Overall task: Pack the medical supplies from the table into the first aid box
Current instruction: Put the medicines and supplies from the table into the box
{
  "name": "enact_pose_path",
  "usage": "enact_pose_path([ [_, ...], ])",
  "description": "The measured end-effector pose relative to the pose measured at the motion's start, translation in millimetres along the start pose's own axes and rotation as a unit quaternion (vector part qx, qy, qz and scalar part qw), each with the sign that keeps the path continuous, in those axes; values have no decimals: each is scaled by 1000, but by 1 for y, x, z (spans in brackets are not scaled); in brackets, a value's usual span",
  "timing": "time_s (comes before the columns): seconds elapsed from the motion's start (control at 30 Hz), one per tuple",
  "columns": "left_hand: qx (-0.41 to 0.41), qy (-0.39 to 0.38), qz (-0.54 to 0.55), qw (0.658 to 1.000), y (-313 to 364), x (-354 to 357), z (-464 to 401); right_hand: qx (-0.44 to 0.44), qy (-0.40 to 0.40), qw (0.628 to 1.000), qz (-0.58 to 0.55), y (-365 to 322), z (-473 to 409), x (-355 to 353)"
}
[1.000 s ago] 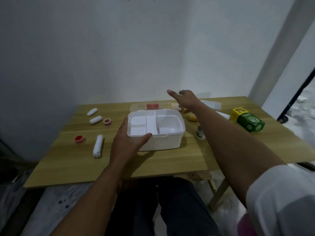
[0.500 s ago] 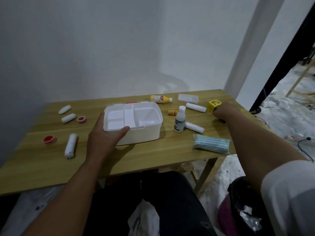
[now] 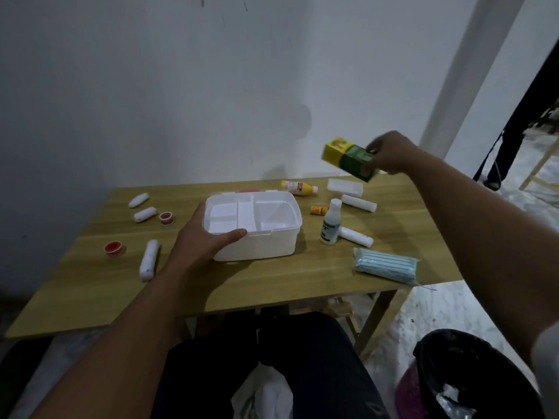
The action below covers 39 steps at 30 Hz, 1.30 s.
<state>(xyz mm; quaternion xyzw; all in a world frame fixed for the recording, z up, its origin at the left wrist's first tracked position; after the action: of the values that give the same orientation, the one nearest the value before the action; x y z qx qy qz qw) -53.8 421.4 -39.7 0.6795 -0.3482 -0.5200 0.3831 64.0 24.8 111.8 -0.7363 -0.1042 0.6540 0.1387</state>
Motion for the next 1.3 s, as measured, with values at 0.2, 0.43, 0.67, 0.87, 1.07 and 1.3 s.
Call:
enact_pose_path([
  [0.2,-5,-6,22,1000,-2,-1,-1,-141,-163,975,52,-104,23,31],
  [0.43,-9,-8,13,1000,-4,-2,-2,-214,-131,933,259,-151,37,81],
  [0.67,-2,-8,31,999,-7,0,-2,-220,-135,921,292,-159,36,83],
  [0.87,-10,-7,30,999,-9,2,-3,-237,-130,933,239,-173,42,111],
  [1.07,0,-7,19,1000,-9,1,-5,-256,-151,941,161,-175,50,159],
  [1.3,1,-19,6,1000,-9,1,-7,-275,-132,949,80,-166,53,180],
])
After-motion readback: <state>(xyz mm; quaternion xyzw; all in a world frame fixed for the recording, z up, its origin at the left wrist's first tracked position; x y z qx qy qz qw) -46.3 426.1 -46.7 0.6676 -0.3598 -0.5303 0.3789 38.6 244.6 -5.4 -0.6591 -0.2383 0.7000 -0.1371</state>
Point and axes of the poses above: each hand's wrist, its own z-axis away from the middle knuckle, its own x-axis out of the palm, y = z × x, the point moved 4 cm from there along -z, towards the middle knuckle, and after that the axes turned 4 degrees about z, right-handed, at the moved point
